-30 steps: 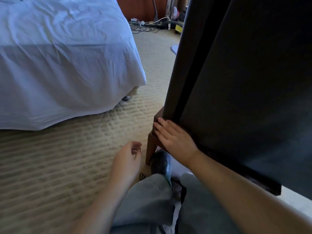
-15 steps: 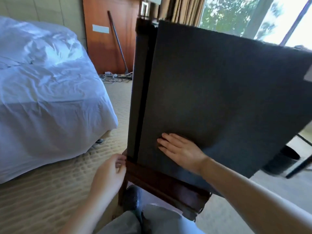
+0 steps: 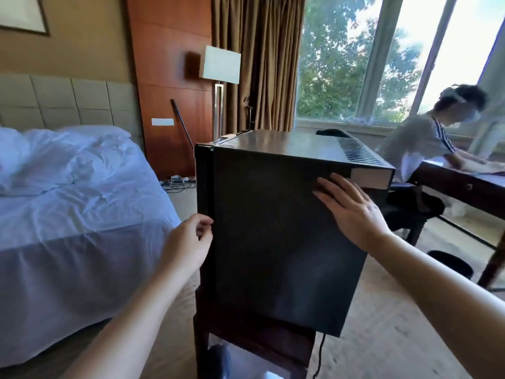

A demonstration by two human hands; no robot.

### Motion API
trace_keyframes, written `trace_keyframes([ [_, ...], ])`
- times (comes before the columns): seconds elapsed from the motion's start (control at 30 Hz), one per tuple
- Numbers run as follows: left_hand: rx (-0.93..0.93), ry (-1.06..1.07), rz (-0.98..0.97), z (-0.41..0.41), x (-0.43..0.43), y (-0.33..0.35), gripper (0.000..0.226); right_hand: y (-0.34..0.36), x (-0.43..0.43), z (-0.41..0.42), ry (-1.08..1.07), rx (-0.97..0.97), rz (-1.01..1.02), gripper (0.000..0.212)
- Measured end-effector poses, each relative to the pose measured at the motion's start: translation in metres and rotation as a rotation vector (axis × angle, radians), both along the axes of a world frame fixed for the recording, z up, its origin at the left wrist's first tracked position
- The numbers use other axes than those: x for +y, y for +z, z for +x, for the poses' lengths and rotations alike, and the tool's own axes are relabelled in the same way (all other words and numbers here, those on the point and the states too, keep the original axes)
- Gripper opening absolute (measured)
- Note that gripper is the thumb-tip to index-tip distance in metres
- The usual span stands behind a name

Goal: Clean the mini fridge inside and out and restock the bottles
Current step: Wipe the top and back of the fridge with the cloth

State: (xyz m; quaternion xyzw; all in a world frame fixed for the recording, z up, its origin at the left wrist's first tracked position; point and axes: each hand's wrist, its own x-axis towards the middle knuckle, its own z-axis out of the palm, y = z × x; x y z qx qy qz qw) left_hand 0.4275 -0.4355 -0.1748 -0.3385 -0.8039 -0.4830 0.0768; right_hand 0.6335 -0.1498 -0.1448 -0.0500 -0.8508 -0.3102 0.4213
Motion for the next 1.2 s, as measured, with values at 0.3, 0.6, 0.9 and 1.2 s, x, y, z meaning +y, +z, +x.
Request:
trace_keyframes([
  [0.3, 0.102, -0.036, -0.114, 0.004, -0.002, 0.036, 0.016, -0.010, 0.027, 0.060, -0.007, -0.169, 0.049, 0.049],
  [0.6, 0.252, -0.119, -0.105, 0.006, 0.042, 0.070, 0.021, 0.055, -0.014, -0.018, 0.014, 0.181, -0.222, 0.044],
  [0.9, 0.291, -0.061, -0.086, -0.025, 0.035, 0.088, 0.021, 0.062, -0.091, -0.178, 0.064, 0.147, -0.442, 0.037],
  [1.2, 0.363, -0.087, -0.024, 0.000, 0.070, 0.100, 0.024, 0.058, -0.055, -0.112, 0.124, 0.171, -0.310, 0.041],
])
